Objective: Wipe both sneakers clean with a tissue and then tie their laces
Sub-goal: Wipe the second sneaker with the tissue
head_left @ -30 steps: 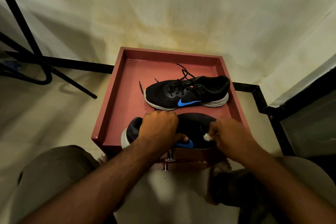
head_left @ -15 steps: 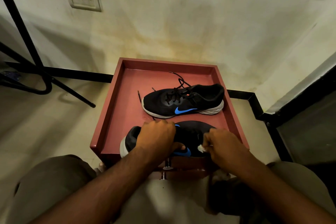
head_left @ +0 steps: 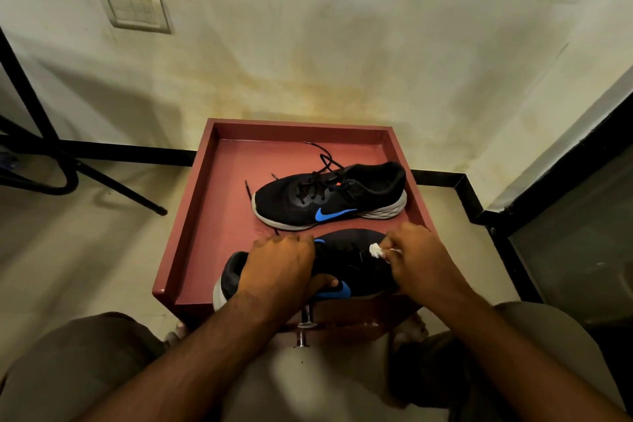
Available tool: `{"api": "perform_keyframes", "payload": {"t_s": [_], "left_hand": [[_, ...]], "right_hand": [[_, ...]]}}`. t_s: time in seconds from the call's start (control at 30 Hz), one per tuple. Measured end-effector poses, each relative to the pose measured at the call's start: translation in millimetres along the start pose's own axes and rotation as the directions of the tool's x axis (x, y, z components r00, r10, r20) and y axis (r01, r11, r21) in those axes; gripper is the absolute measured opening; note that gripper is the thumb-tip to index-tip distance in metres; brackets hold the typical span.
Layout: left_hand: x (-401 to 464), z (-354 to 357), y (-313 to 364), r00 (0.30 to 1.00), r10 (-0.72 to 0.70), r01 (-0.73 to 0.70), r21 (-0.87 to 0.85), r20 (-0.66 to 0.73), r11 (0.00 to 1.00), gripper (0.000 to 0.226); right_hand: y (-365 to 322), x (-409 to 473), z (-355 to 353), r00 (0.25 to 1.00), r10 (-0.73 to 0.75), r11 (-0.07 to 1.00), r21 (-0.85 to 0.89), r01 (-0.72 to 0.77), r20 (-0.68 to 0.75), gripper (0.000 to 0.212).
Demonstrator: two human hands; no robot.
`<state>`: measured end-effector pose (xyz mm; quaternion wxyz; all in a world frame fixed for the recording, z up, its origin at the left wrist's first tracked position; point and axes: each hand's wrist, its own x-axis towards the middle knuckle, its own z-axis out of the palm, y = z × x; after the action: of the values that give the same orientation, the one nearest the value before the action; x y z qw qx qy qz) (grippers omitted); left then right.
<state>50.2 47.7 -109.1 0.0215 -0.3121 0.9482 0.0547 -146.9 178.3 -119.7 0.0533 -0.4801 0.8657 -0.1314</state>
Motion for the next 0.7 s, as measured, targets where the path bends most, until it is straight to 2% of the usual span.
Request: {"api": "perform_keyframes", "payload": {"t_s": [0.07, 0.17, 0.23, 0.3, 0.37, 0.53, 0.63, 0.7], "left_hand": [[-2, -2, -3, 1.0, 0.007, -0.008, -0.007, -0.026, 1.0, 0.068], [-7, -15, -11, 0.996, 0.027, -0.027, 0.008, -0.09, 1.0, 0.072], [-13, -25, -21, 0.999, -0.005, 0.006, 0.021, -0.051, 1.0, 0.082], [-18, -34, -33, 0.994, -0.069, 0.067, 0.022, 0.09, 0.998, 0.086], [-18, -35, -39, 0.979, -0.131, 0.126, 0.039, 0.159, 0.991, 0.083], [-6, -26, -22, 0.985, -0.169, 0.17, 0.103, -0.02, 0.98, 0.071], [-1, -18, -16, 0.982, -0.153, 0.16, 0.063, -0.112, 0.985, 0.069], [2, -14, -19, 0.984, -0.129, 0.131, 0.006, -0.122, 0.991, 0.076]], "right_hand": [[10, -5, -2, 0.981, 0.171, 0.924, 0.362, -0.126, -0.096, 0.017], [23, 3, -20, 0.902, 0.414, 0.651, 0.733, -0.196, -0.126, 0.011], [29, 9, -28, 0.853, 0.51, 0.465, 0.87, -0.166, -0.11, 0.013], [31, 9, -27, 0.844, 0.535, 0.33, 0.928, -0.17, -0.036, 0.011], [30, 9, -24, 0.853, 0.523, 0.298, 0.937, -0.181, -0.001, 0.011], [22, 19, -26, 0.852, 0.522, 0.28, 0.952, -0.126, -0.041, 0.011], [22, 22, -24, 0.855, 0.512, 0.336, 0.935, -0.117, -0.077, 0.007], [20, 19, -20, 0.87, 0.482, 0.404, 0.907, -0.118, -0.102, 0.007]]}}
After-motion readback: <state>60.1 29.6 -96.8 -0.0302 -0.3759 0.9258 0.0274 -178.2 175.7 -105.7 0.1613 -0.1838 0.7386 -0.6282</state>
